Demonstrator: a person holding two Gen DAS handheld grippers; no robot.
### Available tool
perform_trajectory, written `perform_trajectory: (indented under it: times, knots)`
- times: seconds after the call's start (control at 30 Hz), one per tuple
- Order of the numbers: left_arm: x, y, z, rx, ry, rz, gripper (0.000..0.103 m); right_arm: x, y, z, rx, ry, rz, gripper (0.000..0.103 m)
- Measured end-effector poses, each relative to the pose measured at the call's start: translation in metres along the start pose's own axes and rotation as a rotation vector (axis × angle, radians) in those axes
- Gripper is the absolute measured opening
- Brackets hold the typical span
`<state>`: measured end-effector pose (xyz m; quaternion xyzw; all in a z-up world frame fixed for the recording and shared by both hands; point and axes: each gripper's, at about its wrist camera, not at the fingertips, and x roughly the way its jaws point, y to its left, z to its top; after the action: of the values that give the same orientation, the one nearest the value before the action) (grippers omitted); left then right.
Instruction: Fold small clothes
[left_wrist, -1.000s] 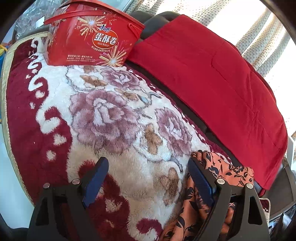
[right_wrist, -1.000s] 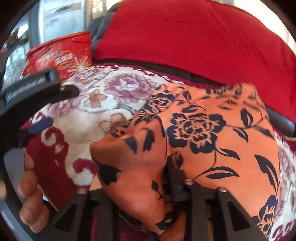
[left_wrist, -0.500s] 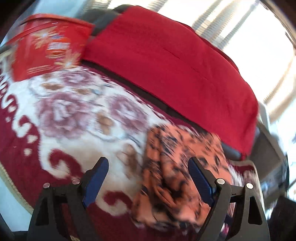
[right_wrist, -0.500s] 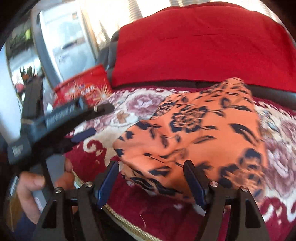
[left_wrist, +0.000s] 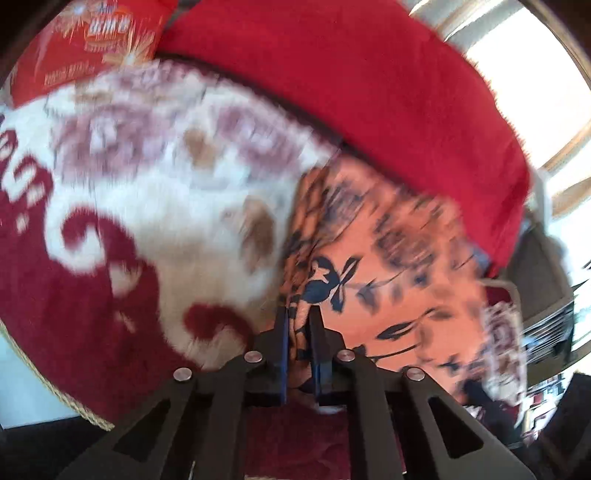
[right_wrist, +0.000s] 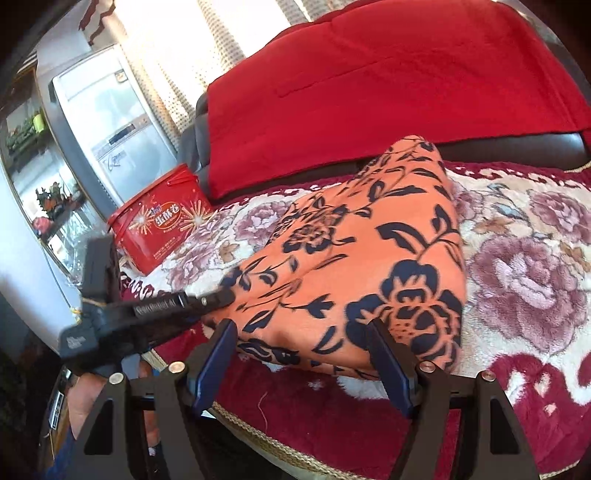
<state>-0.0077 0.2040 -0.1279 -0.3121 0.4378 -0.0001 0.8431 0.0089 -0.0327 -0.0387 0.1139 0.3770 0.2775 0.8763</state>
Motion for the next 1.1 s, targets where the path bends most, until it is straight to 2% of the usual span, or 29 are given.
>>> perform_trajectory:
  times: [0.03, 0.13, 0.2, 0.27, 0.3, 0.37, 0.4, 0.47, 0.57, 0.63, 0.77, 0.9, 1.0, 1.03, 1.07, 1.1]
  knots:
    - [0.009, 0.003, -0.004, -0.018, 0.024, 0.015, 0.011, 0.000, -0.004, 0.000, 0.015, 0.006, 0.011, 0.075]
    - [0.005, -0.008, -0.006, 0.044, 0.004, 0.054, 0.012, -0.002, -0.012, 0.002, 0.043, 0.007, 0.039, 0.075]
    - [0.004, -0.011, -0.008, 0.059, -0.009, 0.089, 0.018, -0.005, -0.013, 0.003, 0.051, 0.005, 0.051, 0.075]
    - [-0.002, -0.014, -0.009, 0.061, -0.033, 0.119, 0.033, -0.008, -0.017, 0.006, 0.067, 0.008, 0.068, 0.075]
    - [-0.006, -0.016, -0.007, 0.067, -0.050, 0.136, 0.035, -0.011, -0.019, 0.006, 0.075, 0.003, 0.074, 0.075]
    - [-0.022, -0.024, -0.007, 0.104, -0.118, 0.186, 0.037, -0.022, -0.026, 0.010, 0.099, -0.012, 0.085, 0.075]
    - [-0.034, -0.030, -0.007, 0.124, -0.178, 0.210, 0.038, -0.027, -0.029, 0.012, 0.111, -0.021, 0.089, 0.075]
    - [-0.051, -0.040, -0.005, 0.153, -0.280, 0.235, 0.048, -0.040, -0.040, 0.017, 0.138, -0.047, 0.084, 0.077]
    - [-0.059, -0.066, -0.002, 0.227, -0.380, 0.196, 0.058, -0.047, -0.068, 0.025, 0.208, -0.066, 0.068, 0.083]
    - [-0.048, -0.084, 0.000, 0.295, -0.358, 0.166, 0.058, -0.039, -0.094, 0.031, 0.302, -0.043, 0.075, 0.083]
    - [-0.026, -0.112, 0.003, 0.372, -0.293, 0.172, 0.058, -0.012, -0.131, 0.044, 0.452, 0.032, 0.168, 0.083]
    - [-0.018, -0.116, 0.008, 0.375, -0.262, 0.205, 0.058, 0.019, -0.155, 0.058, 0.575, 0.084, 0.277, 0.083]
    - [0.006, -0.107, 0.012, 0.364, -0.224, 0.258, 0.058, 0.049, -0.161, 0.060, 0.649, 0.153, 0.341, 0.083]
    - [0.018, -0.100, 0.012, 0.358, -0.179, 0.281, 0.058, 0.061, -0.158, 0.060, 0.650, 0.193, 0.366, 0.080]
    - [0.033, -0.091, 0.010, 0.343, -0.119, 0.299, 0.059, 0.069, -0.155, 0.060, 0.636, 0.213, 0.367, 0.069]
    - [0.039, -0.084, 0.008, 0.330, -0.106, 0.300, 0.059, 0.074, -0.148, 0.062, 0.587, 0.233, 0.322, 0.047]
